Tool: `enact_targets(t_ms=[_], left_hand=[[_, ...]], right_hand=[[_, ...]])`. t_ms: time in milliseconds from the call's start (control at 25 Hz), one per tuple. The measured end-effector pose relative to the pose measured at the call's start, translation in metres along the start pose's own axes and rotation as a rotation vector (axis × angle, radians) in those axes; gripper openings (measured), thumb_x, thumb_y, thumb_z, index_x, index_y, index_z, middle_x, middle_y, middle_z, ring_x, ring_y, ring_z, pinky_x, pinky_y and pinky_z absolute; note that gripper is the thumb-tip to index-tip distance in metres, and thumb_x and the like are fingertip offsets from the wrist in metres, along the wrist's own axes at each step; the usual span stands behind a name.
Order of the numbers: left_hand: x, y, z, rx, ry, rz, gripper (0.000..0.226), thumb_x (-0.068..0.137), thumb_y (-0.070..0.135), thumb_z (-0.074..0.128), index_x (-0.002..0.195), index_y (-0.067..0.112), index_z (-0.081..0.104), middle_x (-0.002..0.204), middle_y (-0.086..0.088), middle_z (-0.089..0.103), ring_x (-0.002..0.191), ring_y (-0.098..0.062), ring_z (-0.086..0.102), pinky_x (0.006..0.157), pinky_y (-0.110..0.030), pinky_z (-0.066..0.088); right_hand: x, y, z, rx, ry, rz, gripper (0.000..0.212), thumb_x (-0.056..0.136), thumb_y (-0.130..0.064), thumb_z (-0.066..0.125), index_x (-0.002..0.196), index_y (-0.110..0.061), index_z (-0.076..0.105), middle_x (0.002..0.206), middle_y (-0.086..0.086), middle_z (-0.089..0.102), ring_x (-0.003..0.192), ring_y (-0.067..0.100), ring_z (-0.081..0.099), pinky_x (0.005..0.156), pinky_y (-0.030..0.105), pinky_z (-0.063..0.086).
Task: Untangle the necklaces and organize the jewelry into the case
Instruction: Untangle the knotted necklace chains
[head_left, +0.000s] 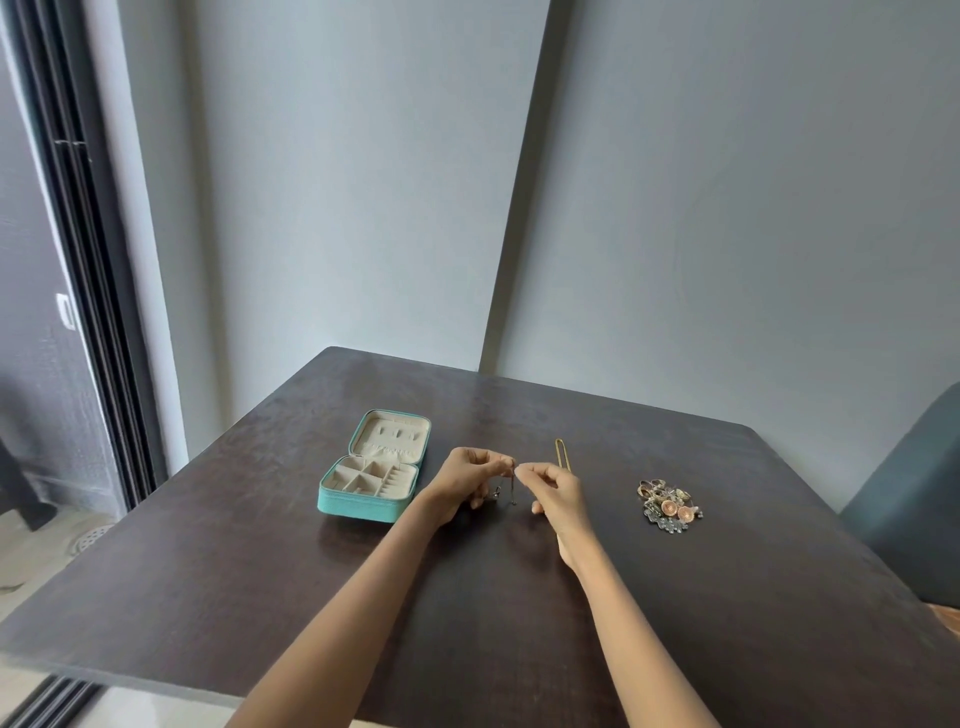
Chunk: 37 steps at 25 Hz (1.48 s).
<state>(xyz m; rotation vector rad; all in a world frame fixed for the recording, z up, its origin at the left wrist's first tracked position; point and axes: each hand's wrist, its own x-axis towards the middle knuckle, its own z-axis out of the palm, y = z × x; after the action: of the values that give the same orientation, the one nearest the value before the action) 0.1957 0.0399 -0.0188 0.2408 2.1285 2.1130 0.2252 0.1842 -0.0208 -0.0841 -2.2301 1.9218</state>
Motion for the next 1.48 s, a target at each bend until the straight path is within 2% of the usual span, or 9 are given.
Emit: enact_targets(t_ms=[160, 440, 640, 760, 880, 1000, 1080, 1320, 1480], left_hand=[[-0.001, 0.0, -0.001, -0.024, -0.02, 0.002, 0.009, 0.089, 0.015, 0.063, 0.089, 0.007, 0.068, 0.082, -0.006, 0.067, 0.034, -0.003, 0.037, 0.03, -0.016, 0.03], [-0.001, 0.001, 0.001, -0.058, -0.011, -0.009, 0.012, 0.089, 0.011, 0.06, 0.082, 0.007, 0.068, 0.079, -0.005, 0.066, 0.035, -0.007, 0.042, 0.033, -0.017, 0.032], [0.001, -0.001, 0.0, -0.098, 0.002, -0.002, 0.012, 0.089, 0.012, 0.06, 0.085, 0.005, 0.069, 0.081, -0.005, 0.067, 0.035, -0.008, 0.04, 0.033, -0.016, 0.032], [0.0, -0.001, 0.001, -0.097, -0.004, -0.007, 0.012, 0.089, 0.012, 0.061, 0.085, 0.005, 0.069, 0.081, -0.003, 0.068, 0.035, -0.007, 0.039, 0.033, -0.016, 0.031], [-0.002, 0.0, 0.001, -0.071, -0.013, 0.003, 0.012, 0.089, 0.012, 0.062, 0.084, 0.005, 0.069, 0.077, 0.001, 0.068, 0.036, -0.005, 0.038, 0.033, -0.016, 0.03], [-0.002, 0.0, 0.001, -0.049, -0.013, 0.006, 0.013, 0.088, 0.013, 0.063, 0.089, 0.002, 0.07, 0.075, 0.004, 0.069, 0.039, -0.005, 0.036, 0.034, -0.017, 0.03], [-0.002, -0.001, 0.001, -0.062, -0.024, 0.005, 0.013, 0.087, 0.013, 0.065, 0.09, 0.002, 0.07, 0.074, 0.006, 0.069, 0.039, -0.005, 0.037, 0.034, -0.016, 0.03], [-0.002, 0.0, -0.001, -0.107, -0.038, -0.017, 0.007, 0.087, 0.011, 0.065, 0.087, 0.005, 0.069, 0.068, 0.007, 0.069, 0.038, -0.004, 0.039, 0.033, -0.016, 0.032], [-0.002, 0.0, 0.0, -0.11, -0.007, -0.025, 0.011, 0.088, 0.013, 0.065, 0.086, 0.002, 0.069, 0.068, 0.006, 0.068, 0.038, -0.005, 0.04, 0.033, -0.016, 0.032]], right_hand=[[0.001, 0.002, 0.003, -0.084, 0.01, -0.051, 0.008, 0.085, -0.016, 0.067, 0.079, -0.022, 0.069, 0.097, 0.006, 0.064, 0.068, 0.006, 0.052, 0.046, 0.013, 0.04], [0.0, 0.0, 0.001, -0.078, -0.023, -0.03, 0.02, 0.083, -0.01, 0.059, 0.064, -0.015, 0.06, 0.059, -0.011, 0.05, 0.056, 0.008, 0.042, 0.05, 0.016, 0.037], [0.002, 0.003, 0.001, -0.044, 0.001, 0.038, 0.023, 0.083, -0.01, 0.056, 0.061, -0.016, 0.054, 0.062, -0.003, 0.047, 0.054, 0.011, 0.043, 0.056, 0.025, 0.038], [0.002, 0.001, 0.003, 0.042, 0.037, 0.078, 0.017, 0.082, -0.014, 0.054, 0.064, -0.014, 0.055, 0.064, 0.001, 0.054, 0.052, 0.011, 0.045, 0.051, 0.025, 0.037], [0.002, -0.002, 0.002, 0.126, 0.007, 0.095, 0.017, 0.088, -0.008, 0.047, 0.072, -0.012, 0.05, 0.065, 0.003, 0.062, 0.048, 0.01, 0.044, 0.041, 0.021, 0.031], [0.004, -0.002, 0.001, 0.161, -0.018, 0.105, 0.015, 0.093, -0.008, 0.046, 0.078, -0.012, 0.048, 0.057, 0.003, 0.054, 0.041, 0.008, 0.039, 0.036, 0.019, 0.027], [0.005, -0.001, 0.002, 0.137, -0.009, 0.088, 0.015, 0.094, -0.009, 0.047, 0.08, -0.012, 0.05, 0.061, 0.002, 0.05, 0.044, 0.008, 0.039, 0.036, 0.019, 0.028], [0.004, 0.006, 0.007, 0.012, 0.118, -0.055, 0.013, 0.09, -0.011, 0.059, 0.08, -0.018, 0.057, 0.087, 0.0, 0.056, 0.071, 0.012, 0.052, 0.054, 0.02, 0.047], [0.004, 0.01, 0.007, -0.033, 0.116, -0.094, 0.013, 0.084, -0.018, 0.067, 0.072, -0.023, 0.065, 0.095, 0.003, 0.058, 0.083, 0.012, 0.054, 0.076, 0.034, 0.048]])
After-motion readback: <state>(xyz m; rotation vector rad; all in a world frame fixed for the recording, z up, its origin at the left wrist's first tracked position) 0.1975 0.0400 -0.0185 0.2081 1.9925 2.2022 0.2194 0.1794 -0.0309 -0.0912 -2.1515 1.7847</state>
